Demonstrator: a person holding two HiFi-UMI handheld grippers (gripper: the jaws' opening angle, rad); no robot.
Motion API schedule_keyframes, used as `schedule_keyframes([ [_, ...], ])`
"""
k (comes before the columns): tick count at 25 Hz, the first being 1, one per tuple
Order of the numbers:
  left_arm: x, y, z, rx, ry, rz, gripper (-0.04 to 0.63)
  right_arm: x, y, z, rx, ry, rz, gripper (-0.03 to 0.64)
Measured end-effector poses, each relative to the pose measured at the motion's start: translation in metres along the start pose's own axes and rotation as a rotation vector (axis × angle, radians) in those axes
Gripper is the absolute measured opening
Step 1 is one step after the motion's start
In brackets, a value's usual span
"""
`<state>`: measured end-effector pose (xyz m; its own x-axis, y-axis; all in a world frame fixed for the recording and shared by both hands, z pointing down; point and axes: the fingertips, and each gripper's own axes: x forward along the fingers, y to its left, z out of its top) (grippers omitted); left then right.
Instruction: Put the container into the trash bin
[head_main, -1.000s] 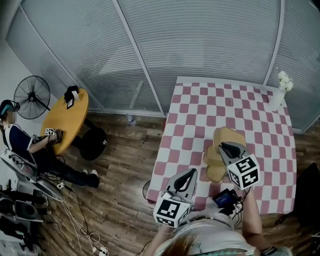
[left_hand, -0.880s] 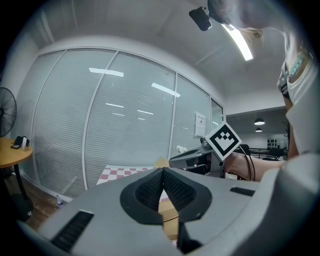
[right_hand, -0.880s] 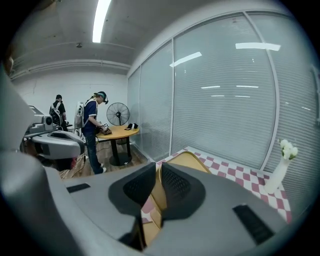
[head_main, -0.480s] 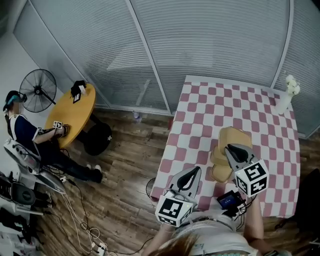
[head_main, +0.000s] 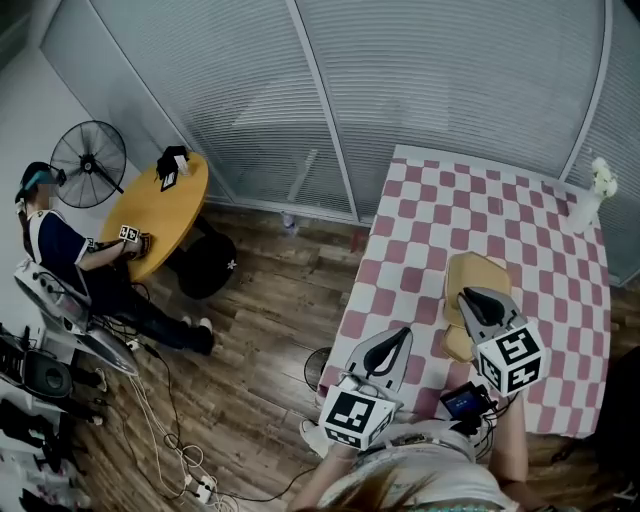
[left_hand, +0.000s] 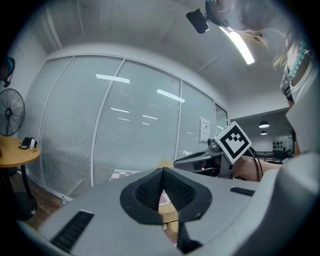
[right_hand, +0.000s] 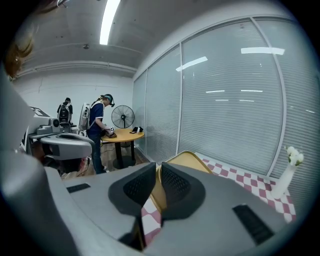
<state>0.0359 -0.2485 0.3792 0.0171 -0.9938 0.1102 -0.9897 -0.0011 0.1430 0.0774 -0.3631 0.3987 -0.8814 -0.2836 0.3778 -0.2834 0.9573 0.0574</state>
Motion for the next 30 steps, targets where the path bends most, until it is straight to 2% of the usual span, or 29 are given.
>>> schedule_keyframes([
  [6,-0.039,0.038,0.011,0.007,-0.031,0.004,0.006,0.016,0.048,0.019,-0.014,-0.018,0.004,0.031],
  [12,-0.094,0.088,0.017,0.008,-0.043,0.045,0.006,0.047,0.115,0.045,-0.046,-0.049,0.040,0.028],
  [23,-0.213,0.185,0.009,-0.008,-0.053,0.165,0.006,0.115,0.258,0.075,-0.088,-0.066,0.166,0.026],
  [30,-0.262,0.215,0.002,-0.040,-0.062,0.220,0.006,0.138,0.330,0.082,-0.111,-0.060,0.258,0.026],
])
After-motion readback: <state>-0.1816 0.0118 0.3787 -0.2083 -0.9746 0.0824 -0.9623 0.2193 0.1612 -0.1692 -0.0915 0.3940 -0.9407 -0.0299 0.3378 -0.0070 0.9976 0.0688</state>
